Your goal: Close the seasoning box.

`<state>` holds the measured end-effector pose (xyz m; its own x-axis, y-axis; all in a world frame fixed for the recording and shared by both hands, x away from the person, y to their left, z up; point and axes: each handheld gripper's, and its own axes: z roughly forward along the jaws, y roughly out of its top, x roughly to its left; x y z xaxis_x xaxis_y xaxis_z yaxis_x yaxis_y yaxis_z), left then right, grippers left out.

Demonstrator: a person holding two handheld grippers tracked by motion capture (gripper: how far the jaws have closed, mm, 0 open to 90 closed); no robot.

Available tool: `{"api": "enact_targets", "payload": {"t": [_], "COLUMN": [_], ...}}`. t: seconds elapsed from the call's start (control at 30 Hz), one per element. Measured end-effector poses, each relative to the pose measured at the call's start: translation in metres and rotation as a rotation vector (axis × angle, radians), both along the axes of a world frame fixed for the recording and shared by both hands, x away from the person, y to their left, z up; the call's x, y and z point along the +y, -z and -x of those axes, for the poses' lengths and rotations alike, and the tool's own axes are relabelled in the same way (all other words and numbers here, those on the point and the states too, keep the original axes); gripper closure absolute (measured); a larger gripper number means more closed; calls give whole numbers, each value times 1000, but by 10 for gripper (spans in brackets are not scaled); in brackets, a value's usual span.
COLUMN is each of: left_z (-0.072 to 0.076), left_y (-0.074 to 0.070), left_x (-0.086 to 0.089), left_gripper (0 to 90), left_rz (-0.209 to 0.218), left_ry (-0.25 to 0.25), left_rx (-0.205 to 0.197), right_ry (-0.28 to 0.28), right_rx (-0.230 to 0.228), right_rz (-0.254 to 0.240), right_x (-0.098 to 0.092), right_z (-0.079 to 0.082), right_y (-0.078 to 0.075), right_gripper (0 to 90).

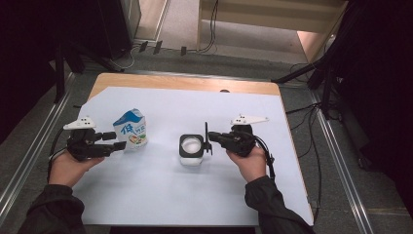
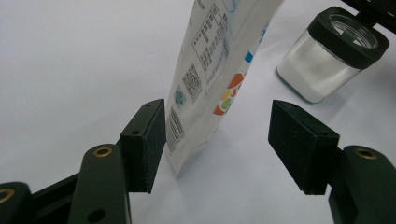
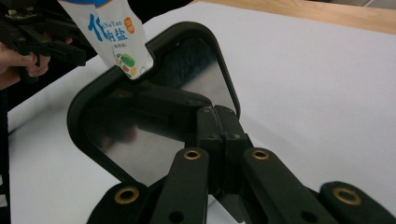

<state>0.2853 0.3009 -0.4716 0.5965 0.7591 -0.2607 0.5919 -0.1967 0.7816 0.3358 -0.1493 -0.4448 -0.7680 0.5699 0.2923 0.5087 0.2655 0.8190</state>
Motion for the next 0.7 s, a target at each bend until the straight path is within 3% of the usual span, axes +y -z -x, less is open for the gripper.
{"api": "enact_targets", "payload": {"t": [0.2,0.53,0.7], "left_z": [3,5,5], "left_y": [5,5,5], "left_x": [-6,-2,-3], "left_gripper": [368,342,335], "left_rz": [-32,-32,-38], "left_ry": [8,0,-16], "left_rx": [11,12,6], "right_ry": [-34,-34,-4], "right_rx": [-10,-55,-75], "right_rz": [11,15,33], "right_x": [10,6,-7], "right_z": [-2,0,0], "right_y": [5,2,1], "right_gripper": [899,651,606]}}
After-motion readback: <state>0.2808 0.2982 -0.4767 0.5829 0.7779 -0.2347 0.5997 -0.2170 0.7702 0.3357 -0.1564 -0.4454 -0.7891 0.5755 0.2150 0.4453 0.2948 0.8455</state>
